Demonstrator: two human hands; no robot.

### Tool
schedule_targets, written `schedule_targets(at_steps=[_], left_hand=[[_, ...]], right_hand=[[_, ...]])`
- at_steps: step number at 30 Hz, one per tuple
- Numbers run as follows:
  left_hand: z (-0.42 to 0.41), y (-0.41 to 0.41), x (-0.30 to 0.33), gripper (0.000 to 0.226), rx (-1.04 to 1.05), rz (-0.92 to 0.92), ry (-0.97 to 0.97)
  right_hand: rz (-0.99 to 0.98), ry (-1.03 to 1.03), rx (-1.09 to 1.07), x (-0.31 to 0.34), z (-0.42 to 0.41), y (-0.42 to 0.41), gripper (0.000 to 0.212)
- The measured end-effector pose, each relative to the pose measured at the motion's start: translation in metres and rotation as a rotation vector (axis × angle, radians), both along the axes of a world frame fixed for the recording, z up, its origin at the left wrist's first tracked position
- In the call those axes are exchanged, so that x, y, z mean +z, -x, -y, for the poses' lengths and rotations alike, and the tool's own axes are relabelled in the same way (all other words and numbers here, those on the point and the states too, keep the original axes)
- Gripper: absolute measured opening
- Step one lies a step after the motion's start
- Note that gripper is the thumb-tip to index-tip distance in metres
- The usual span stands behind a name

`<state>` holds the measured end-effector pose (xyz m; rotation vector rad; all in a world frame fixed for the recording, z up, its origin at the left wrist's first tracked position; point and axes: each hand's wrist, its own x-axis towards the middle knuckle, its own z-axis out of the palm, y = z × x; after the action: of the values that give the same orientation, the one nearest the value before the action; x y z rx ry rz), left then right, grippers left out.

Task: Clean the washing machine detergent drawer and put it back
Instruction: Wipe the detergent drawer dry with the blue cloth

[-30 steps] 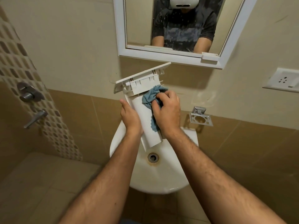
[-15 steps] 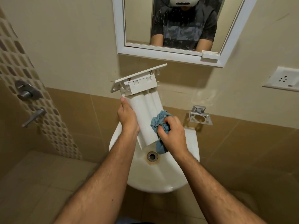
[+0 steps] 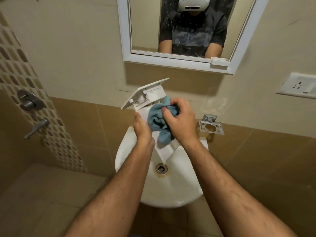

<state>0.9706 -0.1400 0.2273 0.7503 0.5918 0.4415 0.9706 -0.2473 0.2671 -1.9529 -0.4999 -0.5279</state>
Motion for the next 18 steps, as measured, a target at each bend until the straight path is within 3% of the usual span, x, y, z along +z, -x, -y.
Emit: schedule_targets(at_steps=[5,9,13,18], left_hand=[[0.008,0.002,0.007,0.047,-0.139,0.325,0.2],[0.005,0.003,0.008,0.072,-0.133,0.304,0.088],[0.012,0.004,0.005,0.074,-0.134,0.302,-0.014],[0.011,0.004,0.005,0.07,-0.128,0.333,-0.067]], right_hand=[[-0.096,0.178,0.162,-0.003,-0.025,0.002,0.031],[-0.052,0.302,-0.048,-0.013,-0.032,0.003,0.049],[-0.039,0.294,-0.167,-0.01,-0.041,-0.003,0.065],[0.127,0.496,-0.283,-0.008,-0.039,-0.009,0.056]])
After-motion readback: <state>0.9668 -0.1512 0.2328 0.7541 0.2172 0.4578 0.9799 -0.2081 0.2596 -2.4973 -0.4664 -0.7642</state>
